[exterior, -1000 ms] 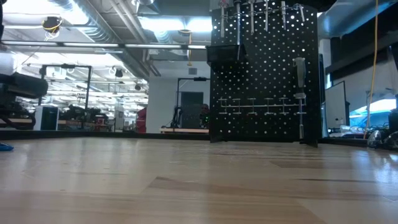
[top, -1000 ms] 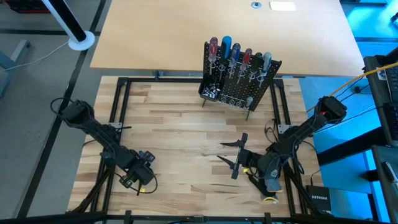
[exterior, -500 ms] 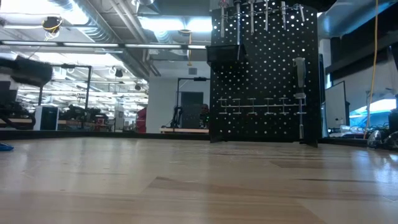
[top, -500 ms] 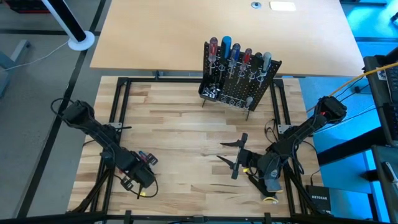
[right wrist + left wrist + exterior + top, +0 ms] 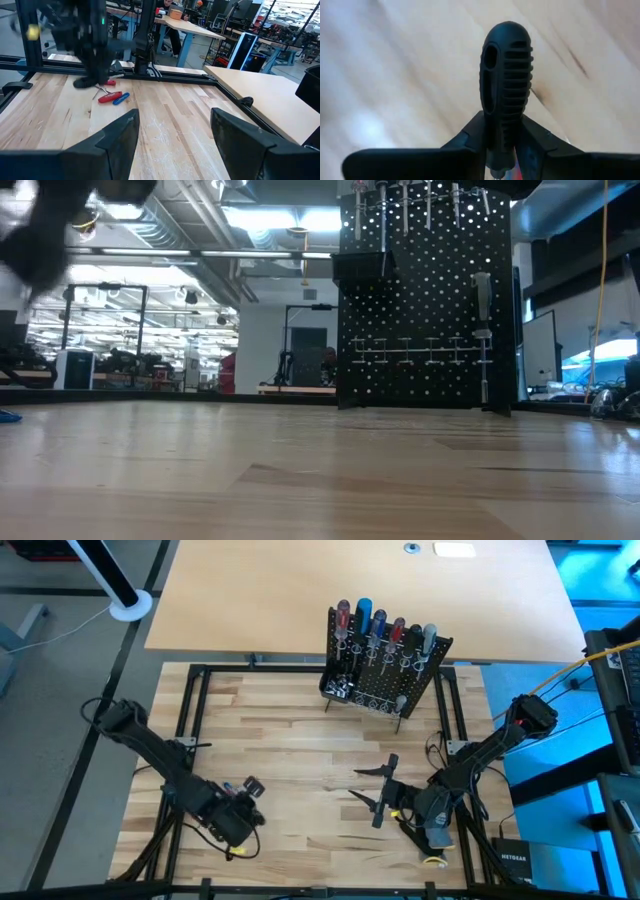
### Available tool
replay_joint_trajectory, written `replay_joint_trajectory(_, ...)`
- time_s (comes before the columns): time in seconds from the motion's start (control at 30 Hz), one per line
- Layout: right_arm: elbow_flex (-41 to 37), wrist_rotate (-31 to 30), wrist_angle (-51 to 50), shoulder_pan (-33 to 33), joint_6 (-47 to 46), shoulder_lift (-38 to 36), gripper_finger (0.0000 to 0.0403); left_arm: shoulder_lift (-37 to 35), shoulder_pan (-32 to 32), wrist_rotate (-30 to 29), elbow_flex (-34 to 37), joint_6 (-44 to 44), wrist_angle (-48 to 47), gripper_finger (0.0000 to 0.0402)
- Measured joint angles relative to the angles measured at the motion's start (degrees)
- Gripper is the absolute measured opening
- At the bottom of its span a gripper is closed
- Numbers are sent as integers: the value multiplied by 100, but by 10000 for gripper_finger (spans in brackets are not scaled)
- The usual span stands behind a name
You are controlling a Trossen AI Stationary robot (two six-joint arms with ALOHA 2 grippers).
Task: Hang tools onto peg board
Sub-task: Hang the black screwdriver on the black pegboard
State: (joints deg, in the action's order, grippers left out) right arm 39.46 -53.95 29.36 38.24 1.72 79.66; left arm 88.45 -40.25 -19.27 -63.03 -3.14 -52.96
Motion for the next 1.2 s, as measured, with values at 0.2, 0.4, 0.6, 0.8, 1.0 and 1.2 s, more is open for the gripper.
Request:
replay_joint_trajectory(0.2,0,2,8,0,-8,0,246,-818,237,-1070,-139,-251,1008,61)
replay_joint_trajectory(0.4,-2,48,126,-61,-317,0,246,-1826,765,-1368,798,-1452,3815,59)
replay_joint_trajectory(0.6,-4,836,1006,-537,-394,73,246,-2211,1445,-726,1702,-2434,7053,61)
replay_joint_trajectory(0.8,193,1956,2371,-1109,344,531,246,-1979,2055,-302,1861,-1629,7569,61)
replay_joint_trajectory(1.0,1385,2005,1291,-1331,1198,853,246,-1773,2161,-280,1861,-1323,7575,61)
replay_joint_trajectory(1.2,2532,1904,-97,-1351,1208,833,246,-1790,2109,-277,1859,-1163,7593,61)
